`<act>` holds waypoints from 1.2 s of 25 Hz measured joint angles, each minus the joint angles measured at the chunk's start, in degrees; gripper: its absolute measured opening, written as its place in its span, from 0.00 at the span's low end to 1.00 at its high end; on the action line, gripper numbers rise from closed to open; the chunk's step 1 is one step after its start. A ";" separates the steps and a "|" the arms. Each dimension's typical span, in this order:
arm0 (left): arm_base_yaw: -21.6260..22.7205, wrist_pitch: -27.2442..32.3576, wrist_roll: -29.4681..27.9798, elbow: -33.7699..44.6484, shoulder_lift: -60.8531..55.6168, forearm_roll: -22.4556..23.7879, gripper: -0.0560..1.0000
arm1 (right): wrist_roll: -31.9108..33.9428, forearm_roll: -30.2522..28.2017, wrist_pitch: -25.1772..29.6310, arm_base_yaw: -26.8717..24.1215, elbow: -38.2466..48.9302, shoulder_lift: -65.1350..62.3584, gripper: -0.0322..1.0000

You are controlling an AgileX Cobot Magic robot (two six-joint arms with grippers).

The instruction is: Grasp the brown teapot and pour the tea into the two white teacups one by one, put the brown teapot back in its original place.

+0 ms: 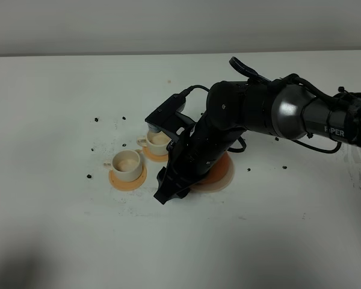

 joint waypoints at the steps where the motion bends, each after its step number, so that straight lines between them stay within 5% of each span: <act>1: 0.00 0.00 0.00 0.00 0.00 0.00 0.54 | 0.00 -0.06 0.45 0.00 0.00 0.00 0.52; 10: 0.00 0.00 0.00 0.00 0.00 0.00 0.54 | 0.51 -2.22 -0.09 0.60 0.00 -1.99 0.52; 20: 0.00 0.00 0.00 0.00 0.00 0.00 0.54 | 11.74 -8.03 -8.47 3.95 0.27 -10.23 0.52; 30: 0.00 0.00 0.00 0.00 0.00 0.00 0.54 | 14.66 -8.93 -22.78 9.95 16.01 -19.44 0.52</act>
